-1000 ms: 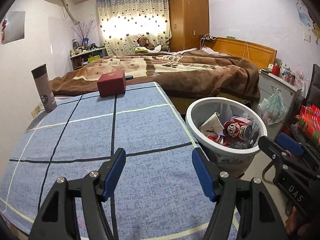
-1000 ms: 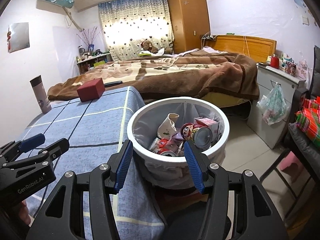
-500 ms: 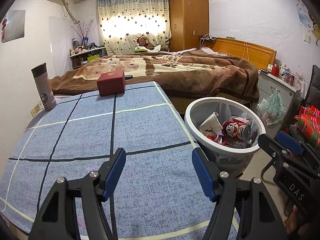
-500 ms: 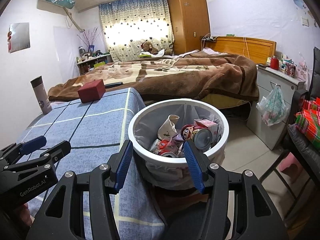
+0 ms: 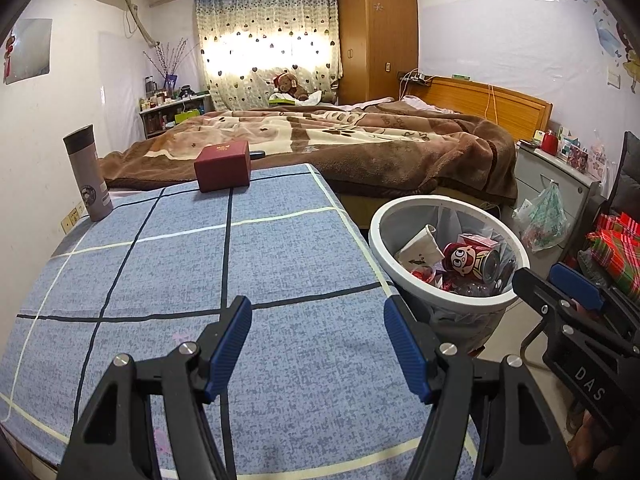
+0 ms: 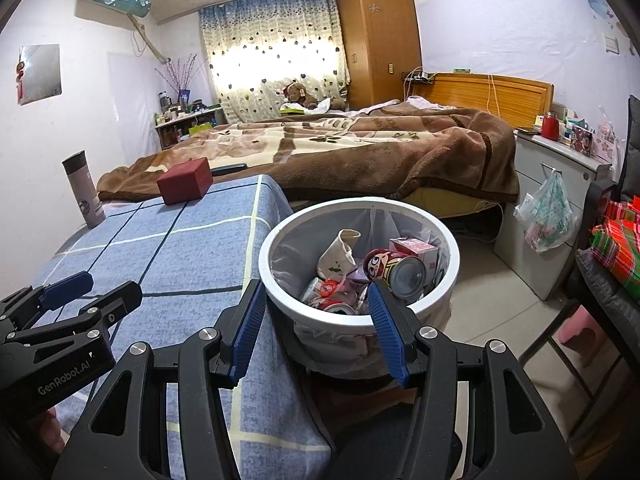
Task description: Collect trash
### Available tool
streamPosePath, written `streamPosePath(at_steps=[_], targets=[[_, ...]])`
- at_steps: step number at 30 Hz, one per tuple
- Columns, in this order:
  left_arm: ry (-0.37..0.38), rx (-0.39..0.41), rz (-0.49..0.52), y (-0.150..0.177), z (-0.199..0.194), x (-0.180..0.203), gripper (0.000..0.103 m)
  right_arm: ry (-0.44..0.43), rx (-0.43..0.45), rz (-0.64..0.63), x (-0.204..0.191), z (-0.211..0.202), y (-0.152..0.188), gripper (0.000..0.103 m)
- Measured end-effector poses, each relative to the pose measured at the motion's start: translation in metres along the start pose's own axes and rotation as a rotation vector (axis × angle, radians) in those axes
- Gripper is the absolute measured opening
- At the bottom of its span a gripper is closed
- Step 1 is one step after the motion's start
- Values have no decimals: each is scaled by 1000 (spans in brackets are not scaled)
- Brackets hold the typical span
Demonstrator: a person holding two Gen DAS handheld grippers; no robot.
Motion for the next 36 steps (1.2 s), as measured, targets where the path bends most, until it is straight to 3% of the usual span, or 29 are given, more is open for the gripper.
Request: streamPosePath(at_steps=[36], targets=[[-2, 5, -8, 4, 0, -4, 71, -2, -6, -4, -1, -1, -1, 55]])
Point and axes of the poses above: each gripper's, at about its wrist camera, not at the fingertips, and z roughly the way its jaws point, x to its right, y to its underside, the point moved 1 cm from there along z, roughly the way its jaws point
